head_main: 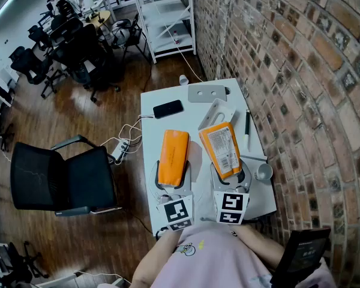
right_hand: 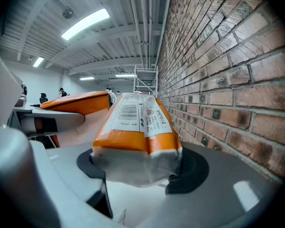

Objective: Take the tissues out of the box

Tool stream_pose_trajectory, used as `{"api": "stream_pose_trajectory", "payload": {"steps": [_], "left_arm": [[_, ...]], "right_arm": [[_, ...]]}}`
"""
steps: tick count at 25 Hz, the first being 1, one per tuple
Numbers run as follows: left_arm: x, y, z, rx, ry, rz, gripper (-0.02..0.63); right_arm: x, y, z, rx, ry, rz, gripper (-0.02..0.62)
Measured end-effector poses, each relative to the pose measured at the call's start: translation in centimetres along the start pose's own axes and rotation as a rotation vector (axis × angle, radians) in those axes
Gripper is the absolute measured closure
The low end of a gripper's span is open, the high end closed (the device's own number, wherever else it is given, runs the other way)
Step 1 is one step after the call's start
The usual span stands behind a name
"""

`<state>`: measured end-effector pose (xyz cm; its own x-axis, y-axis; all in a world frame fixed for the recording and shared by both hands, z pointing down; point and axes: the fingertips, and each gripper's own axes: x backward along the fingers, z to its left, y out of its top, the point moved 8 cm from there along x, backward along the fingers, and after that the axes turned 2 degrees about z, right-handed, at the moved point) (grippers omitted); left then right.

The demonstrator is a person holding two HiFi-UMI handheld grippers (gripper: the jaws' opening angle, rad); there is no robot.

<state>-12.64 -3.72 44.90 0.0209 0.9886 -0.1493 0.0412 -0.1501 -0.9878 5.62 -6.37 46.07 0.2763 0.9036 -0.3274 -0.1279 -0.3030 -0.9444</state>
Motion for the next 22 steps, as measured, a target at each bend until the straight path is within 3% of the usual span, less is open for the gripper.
{"api": "stream_pose_trajectory", "payload": {"steps": [22], "left_arm": [[-0.1,-0.1,-0.1,-0.010,-0.012,0.010,0.253]], "right_arm": [[-0.2,0.1,0.3,0.002,0.014,-0.006,0.276]]}}
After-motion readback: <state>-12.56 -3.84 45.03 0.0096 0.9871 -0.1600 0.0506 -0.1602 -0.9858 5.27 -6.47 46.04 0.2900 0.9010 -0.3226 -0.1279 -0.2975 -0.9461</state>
